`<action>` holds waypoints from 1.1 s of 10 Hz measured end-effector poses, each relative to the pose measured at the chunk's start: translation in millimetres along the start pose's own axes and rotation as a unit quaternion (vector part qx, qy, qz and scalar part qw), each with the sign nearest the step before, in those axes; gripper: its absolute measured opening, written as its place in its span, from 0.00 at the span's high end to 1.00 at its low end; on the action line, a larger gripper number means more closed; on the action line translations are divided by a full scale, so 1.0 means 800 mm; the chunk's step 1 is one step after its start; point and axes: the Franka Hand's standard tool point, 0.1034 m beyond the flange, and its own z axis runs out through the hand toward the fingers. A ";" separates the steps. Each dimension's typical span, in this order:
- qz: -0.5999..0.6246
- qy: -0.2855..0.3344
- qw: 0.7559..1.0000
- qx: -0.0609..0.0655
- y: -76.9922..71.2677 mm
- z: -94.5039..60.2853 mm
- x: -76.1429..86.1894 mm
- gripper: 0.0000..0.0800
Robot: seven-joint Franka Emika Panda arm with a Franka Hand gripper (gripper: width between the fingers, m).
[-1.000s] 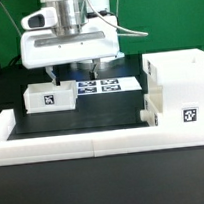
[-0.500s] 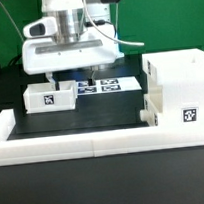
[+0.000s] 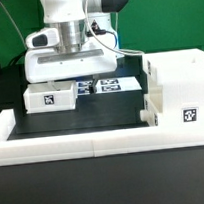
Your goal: Assemble drawer
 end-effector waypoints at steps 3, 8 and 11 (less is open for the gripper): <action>0.000 -0.001 1.000 0.000 0.000 0.000 -0.001 0.53; -0.001 -0.001 1.000 0.001 -0.001 0.001 -0.001 0.95; -0.001 -0.001 1.000 0.001 -0.001 0.001 -0.001 0.95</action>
Offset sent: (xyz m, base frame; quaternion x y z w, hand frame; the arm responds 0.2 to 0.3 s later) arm 0.0000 0.0000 0.0000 0.0000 0.0000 0.0000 1.0000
